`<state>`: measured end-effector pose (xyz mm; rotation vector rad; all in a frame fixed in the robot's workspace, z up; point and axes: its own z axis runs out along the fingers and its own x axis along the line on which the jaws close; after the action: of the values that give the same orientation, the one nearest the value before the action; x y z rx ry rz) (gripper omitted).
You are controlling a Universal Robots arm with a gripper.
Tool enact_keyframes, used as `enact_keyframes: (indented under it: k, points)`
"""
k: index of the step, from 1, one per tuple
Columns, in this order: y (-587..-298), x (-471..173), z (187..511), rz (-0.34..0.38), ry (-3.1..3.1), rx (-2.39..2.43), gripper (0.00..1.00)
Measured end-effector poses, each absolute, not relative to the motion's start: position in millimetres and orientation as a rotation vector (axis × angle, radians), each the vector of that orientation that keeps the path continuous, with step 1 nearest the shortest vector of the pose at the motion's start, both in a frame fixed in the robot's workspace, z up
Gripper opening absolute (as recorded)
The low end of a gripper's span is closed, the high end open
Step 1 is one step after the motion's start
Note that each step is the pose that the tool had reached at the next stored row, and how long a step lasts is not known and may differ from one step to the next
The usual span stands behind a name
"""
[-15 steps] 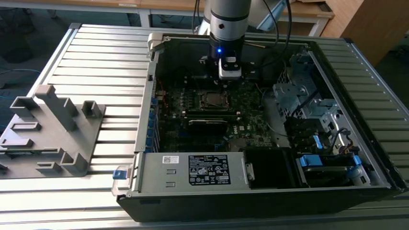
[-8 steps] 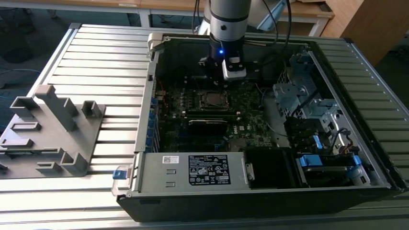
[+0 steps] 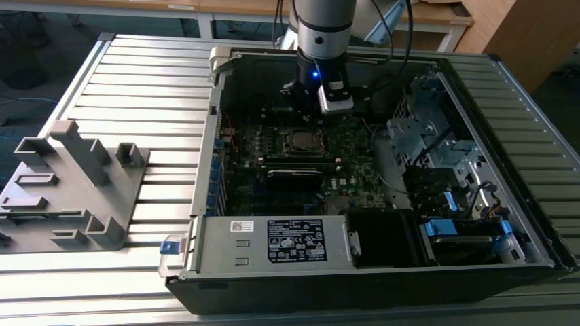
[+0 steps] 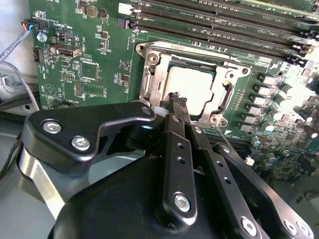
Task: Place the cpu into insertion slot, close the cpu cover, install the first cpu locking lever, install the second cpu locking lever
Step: 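Close the cpu cover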
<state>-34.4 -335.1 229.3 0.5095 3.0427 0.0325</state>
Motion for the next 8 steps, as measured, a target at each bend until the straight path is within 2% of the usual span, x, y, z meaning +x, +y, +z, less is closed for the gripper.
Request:
enact_keyframes:
  k: [8]
  points:
    - [-335.1,-34.5,228.7,0.024,3.076,0.508,0.1]
